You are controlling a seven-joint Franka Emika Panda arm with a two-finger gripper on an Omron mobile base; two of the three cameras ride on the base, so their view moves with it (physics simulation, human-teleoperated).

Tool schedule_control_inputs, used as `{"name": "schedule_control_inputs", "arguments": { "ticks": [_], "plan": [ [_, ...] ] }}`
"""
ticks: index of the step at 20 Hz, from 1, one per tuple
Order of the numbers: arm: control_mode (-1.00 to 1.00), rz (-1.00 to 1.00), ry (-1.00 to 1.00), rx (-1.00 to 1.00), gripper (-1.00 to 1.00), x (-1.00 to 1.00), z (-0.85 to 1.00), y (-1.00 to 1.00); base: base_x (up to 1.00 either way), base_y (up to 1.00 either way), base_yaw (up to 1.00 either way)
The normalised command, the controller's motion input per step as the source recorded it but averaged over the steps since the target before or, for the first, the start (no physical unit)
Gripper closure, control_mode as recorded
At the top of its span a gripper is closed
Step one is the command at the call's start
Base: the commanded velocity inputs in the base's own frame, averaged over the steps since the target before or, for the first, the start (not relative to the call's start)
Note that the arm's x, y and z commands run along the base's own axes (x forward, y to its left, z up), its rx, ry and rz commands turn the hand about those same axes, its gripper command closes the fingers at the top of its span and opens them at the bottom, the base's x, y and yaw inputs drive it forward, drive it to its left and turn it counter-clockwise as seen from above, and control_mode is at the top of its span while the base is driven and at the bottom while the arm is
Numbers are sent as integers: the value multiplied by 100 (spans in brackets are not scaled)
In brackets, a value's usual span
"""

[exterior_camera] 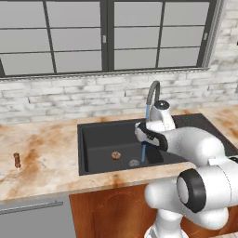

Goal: Turn on the sink faucet. Then move the mushroom from the counter to the sink. Turn off the sink. Move the vegetable from the sink to the pot next to the stove. Finally move the pot to the front center burner.

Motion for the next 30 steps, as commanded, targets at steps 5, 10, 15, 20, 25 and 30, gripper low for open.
{"name": "schedule_control_inputs", "arguments": {
  "ticks": [5, 10, 15, 20, 25, 30],
  "plan": [
    [-100, 0, -8, 0, -100, -2, 47, -81, 0, 0, 0],
    [-100, 0, -3, 6, -100, 0, 19, -92, 0, 0, 0],
    [-100, 0, 0, 10, -100, 0, 2, -82, 0, 0, 0],
    [-100, 11, -9, 8, -100, 13, 3, -58, 0, 0, 0],
    [-100, 16, -16, 9, -100, 14, -2, -36, 0, 0, 0],
    [-100, 24, -22, 7, -100, 37, 1, -4, 0, 0, 0]
  ]
}}
